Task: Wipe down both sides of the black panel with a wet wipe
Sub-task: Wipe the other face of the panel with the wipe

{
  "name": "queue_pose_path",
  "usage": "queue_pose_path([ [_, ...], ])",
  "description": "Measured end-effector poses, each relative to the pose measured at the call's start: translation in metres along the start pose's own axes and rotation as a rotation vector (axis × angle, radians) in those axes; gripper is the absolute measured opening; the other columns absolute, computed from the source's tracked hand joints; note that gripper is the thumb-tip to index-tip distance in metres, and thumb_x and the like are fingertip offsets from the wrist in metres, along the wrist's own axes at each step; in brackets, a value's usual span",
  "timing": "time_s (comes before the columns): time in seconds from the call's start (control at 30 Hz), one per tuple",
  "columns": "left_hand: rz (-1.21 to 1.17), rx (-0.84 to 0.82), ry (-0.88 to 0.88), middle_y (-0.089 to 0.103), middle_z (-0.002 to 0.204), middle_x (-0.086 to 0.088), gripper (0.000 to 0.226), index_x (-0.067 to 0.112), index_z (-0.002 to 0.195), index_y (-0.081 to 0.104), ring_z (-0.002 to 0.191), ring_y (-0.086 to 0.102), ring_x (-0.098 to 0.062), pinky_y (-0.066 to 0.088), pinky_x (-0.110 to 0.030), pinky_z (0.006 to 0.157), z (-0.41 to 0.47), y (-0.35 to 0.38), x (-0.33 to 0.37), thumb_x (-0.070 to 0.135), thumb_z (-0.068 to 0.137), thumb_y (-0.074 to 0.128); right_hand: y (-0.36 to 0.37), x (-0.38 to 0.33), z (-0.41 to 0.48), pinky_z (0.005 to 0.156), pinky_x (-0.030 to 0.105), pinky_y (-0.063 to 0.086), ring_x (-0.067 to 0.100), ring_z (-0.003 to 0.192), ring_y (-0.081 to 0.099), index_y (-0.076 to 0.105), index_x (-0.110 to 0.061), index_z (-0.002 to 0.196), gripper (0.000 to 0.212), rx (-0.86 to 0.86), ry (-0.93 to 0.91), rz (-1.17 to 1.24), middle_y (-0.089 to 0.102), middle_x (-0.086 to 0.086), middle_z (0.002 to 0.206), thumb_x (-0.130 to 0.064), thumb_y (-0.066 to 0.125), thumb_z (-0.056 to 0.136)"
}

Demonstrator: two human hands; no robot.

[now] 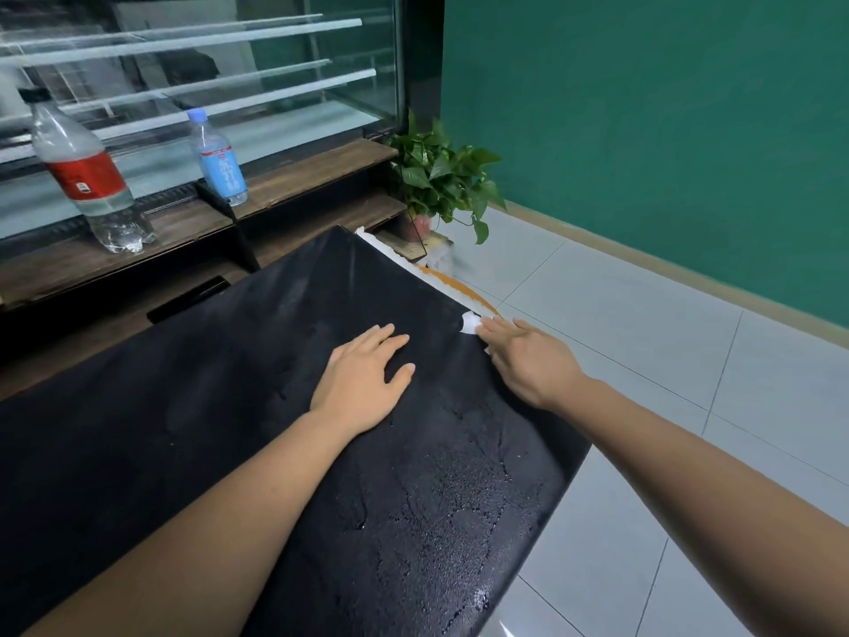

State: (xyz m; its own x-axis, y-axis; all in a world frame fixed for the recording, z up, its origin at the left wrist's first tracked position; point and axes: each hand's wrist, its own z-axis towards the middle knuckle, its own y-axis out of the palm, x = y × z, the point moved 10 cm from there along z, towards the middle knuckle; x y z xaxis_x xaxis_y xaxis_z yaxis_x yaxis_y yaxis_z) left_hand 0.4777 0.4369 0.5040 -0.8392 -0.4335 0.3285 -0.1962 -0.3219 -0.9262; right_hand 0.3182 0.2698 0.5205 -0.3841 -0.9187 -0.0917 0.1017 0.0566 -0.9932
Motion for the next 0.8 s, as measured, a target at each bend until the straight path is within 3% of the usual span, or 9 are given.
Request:
queue_pose_path([
  [0.23, 0.047, 0.006, -0.01, 0.029, 0.169, 0.017, 0.057, 0.041, 0.158, 0.039, 0.157, 0.016, -0.002, 0.016, -0.034, 0.128, -0.005, 0.0, 0.002, 0.062, 0.105, 0.032, 0.003, -0.014, -0.022, 0.118, 0.036, 0.035, 0.025, 0.132, 0.053, 0.053, -0.018, 0.128, 0.028, 0.04, 0.01, 0.03, 0.059, 0.002, 0.137, -0.024, 0.035, 0.107],
  [0.47, 0.082, 0.021, -0.016, 0.031, 0.168, 0.017, 0.057, 0.041, 0.156, 0.041, 0.157, 0.019, -0.004, 0.018, -0.033, 0.127, -0.004, -0.001, 0.003, 0.061, 0.104, 0.033, 0.0, -0.059, -0.083, 0.128, 0.024, 0.008, 0.013, 0.15, 0.038, 0.045, -0.024, 0.152, 0.044, 0.042, -0.077, 0.126, 0.047, -0.006, 0.159, -0.025, 0.036, 0.109],
  [0.8, 0.092, 0.017, -0.027, 0.031, 0.168, 0.018, 0.057, 0.042, 0.157, 0.04, 0.157, 0.019, -0.002, 0.021, -0.033, 0.126, -0.006, 0.002, 0.002, 0.062, 0.104, 0.031, 0.003, -0.084, -0.131, 0.128, 0.026, 0.011, 0.008, 0.151, 0.034, 0.046, -0.026, 0.15, 0.045, -0.005, -0.219, 0.147, 0.045, -0.01, 0.162, -0.032, 0.031, 0.108],
])
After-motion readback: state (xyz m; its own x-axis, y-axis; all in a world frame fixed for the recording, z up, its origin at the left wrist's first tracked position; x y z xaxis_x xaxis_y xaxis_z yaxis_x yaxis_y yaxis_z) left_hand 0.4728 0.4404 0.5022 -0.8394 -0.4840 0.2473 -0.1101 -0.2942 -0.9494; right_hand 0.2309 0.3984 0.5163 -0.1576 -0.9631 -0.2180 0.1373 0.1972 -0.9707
